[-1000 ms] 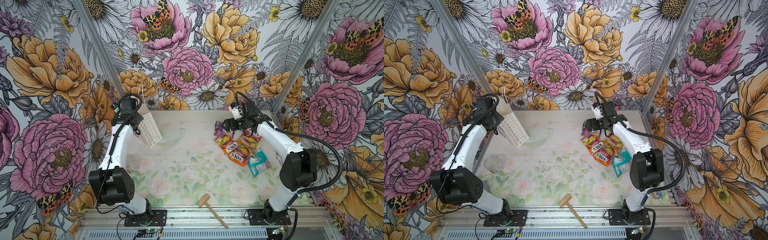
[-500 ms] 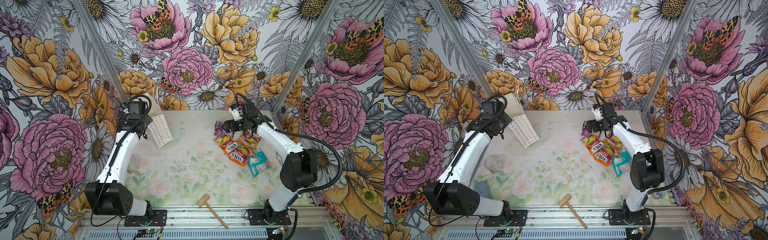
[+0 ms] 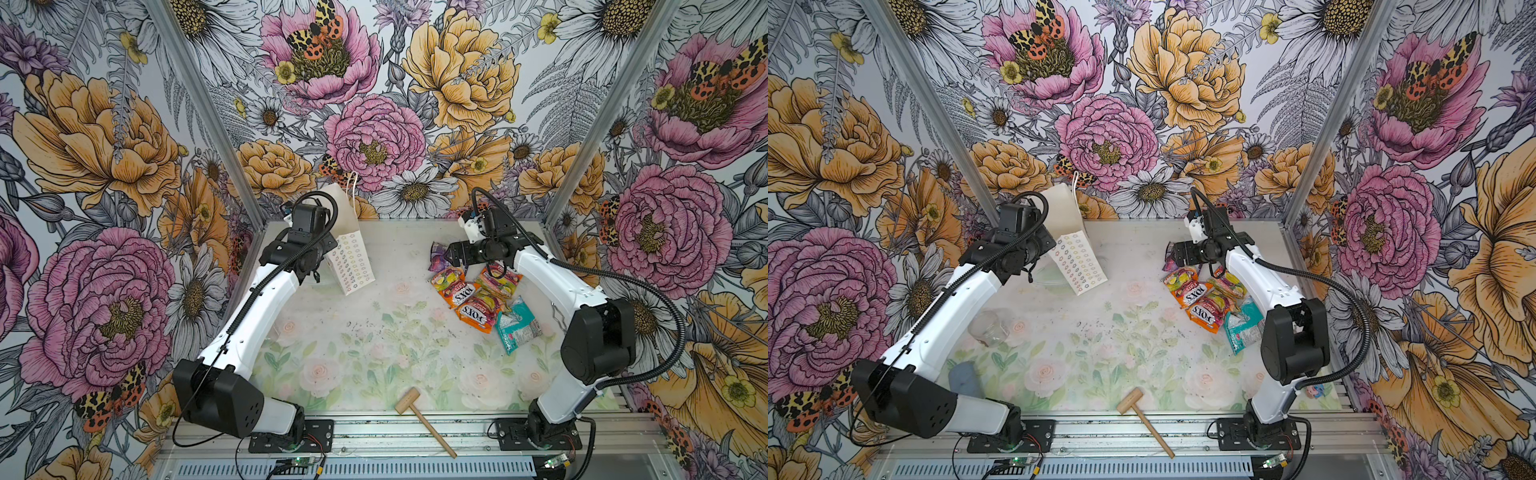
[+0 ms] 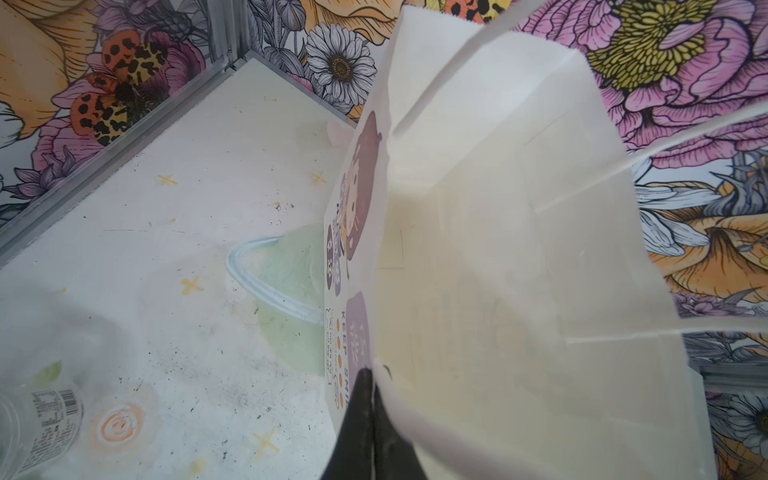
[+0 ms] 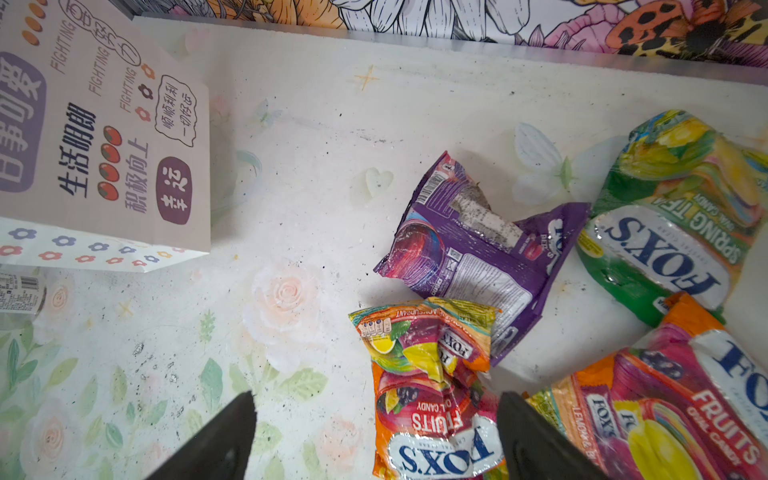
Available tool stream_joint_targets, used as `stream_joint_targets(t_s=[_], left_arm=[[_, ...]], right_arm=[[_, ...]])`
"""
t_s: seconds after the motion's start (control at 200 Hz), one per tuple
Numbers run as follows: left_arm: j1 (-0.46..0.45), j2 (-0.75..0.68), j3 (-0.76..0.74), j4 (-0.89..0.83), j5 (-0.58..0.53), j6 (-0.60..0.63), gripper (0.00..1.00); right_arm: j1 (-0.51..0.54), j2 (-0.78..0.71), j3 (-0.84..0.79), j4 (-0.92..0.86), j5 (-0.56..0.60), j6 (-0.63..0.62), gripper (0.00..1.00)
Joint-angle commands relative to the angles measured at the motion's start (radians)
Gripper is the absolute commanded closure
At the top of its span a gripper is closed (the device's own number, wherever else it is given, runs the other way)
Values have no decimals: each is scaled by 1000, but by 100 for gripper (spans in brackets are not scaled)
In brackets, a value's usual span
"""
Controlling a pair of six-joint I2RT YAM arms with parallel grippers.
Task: Place the snacks into the paper bag
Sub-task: 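Carry the bag toward the candy pile with the left gripper while the right lowers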
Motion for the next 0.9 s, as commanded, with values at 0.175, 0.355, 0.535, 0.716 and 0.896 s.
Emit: stream_joint_targets(t_s=[0.175,0.355,0.535,0.716,0.896], left_arm=[[-105,-3,15,35,-30,-8,100],[-162,-1,10,34,-21,-19,100],[-199,11,18,35,-1,-24,100],[-217,40,27,33,33,-11,100],[-237,64,48,33,70,8,100]], right_arm=[[5,-44,-2,-25,12,55,8],[3,-46,4,-46,35,81,8],[3,-37,8,-56,38,126,7],[0,-6,13,-66,43,181,7],[-7,45,31,-75,45,227,7]])
